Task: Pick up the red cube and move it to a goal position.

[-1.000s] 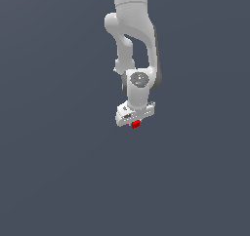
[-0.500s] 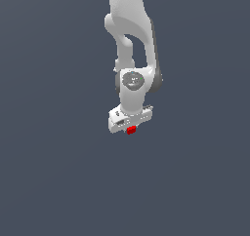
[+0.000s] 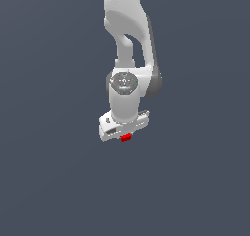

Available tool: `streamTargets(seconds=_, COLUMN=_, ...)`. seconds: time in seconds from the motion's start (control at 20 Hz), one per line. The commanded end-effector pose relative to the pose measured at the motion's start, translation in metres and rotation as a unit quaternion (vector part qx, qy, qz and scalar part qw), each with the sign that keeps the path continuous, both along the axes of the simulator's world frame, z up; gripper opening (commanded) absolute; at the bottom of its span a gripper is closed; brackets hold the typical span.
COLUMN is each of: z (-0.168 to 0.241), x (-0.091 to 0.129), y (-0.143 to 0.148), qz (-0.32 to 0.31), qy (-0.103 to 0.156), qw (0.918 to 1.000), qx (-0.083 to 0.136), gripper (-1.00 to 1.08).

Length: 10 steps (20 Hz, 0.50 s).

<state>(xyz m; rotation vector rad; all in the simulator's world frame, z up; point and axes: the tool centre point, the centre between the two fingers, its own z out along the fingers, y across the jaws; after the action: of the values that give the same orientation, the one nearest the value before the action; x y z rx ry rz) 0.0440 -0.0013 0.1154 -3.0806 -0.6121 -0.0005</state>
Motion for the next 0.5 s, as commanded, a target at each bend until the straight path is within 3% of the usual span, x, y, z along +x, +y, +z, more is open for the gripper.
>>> streamTargets(seconds=0.0, z=0.007, x=0.011, y=-0.004, qz=0.0, qy=0.0, qw=1.0, qx=0.0, gripper=-1.0)
streamTargets(seconds=0.45, z=0.019, x=0.031, y=-0.012, qz=0.0, qy=0.0, qw=1.0, qx=0.0, gripper=-1.0)
